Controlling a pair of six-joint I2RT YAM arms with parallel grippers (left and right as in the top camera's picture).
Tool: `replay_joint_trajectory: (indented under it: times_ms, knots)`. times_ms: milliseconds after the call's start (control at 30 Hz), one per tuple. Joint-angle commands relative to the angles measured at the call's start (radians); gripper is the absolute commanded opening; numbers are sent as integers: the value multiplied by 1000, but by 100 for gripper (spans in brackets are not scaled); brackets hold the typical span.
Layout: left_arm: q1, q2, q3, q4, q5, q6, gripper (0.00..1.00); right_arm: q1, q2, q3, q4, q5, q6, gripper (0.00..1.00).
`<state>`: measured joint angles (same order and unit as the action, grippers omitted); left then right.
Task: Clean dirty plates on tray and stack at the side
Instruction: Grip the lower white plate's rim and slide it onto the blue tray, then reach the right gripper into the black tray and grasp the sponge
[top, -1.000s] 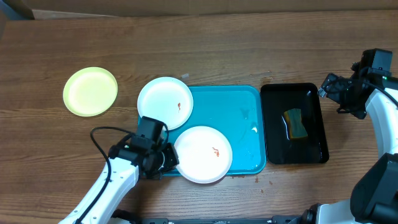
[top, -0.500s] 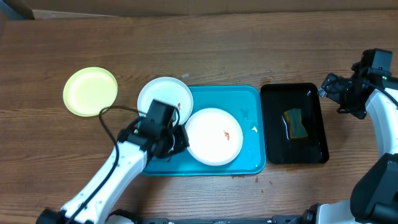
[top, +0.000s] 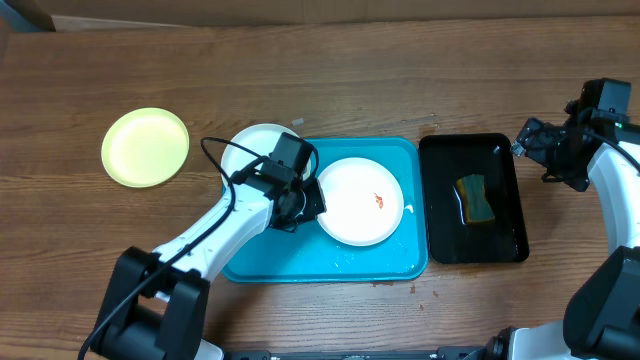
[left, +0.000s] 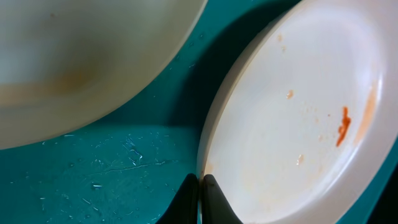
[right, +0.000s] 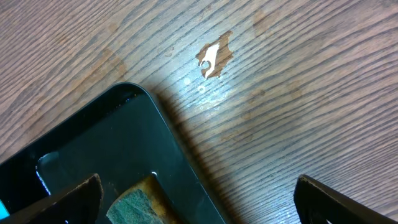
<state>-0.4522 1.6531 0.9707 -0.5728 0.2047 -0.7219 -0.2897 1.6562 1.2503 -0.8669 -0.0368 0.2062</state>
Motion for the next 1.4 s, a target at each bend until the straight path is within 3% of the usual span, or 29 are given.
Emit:
replay_joint_trajectory:
  times_ms: [0,500,900,1000,1100,1333,1367]
  knots:
    - [-14,40,23,14,-21,24,4,0,-6,18,5,6,3,100]
    - [-92,47,23,51,-150,27,11,0,-6,18,5,6,3,100]
    - [-104,47,21,54,-183,27,34,0,-6,18,5,6,3,100]
    - [-104,47,21,53,-183,27,36,0,-6,18,13,-5,3,100]
    - [-104,47,21,53,-187,28,37,0,-6,18,19,-73,4,100]
    - [-104,47,21,54,-193,49,41,0,-6,18,-46,-455,-13,100]
    - [-104,47,21,53,-198,50,41,2,-6,18,-60,-475,-22,94]
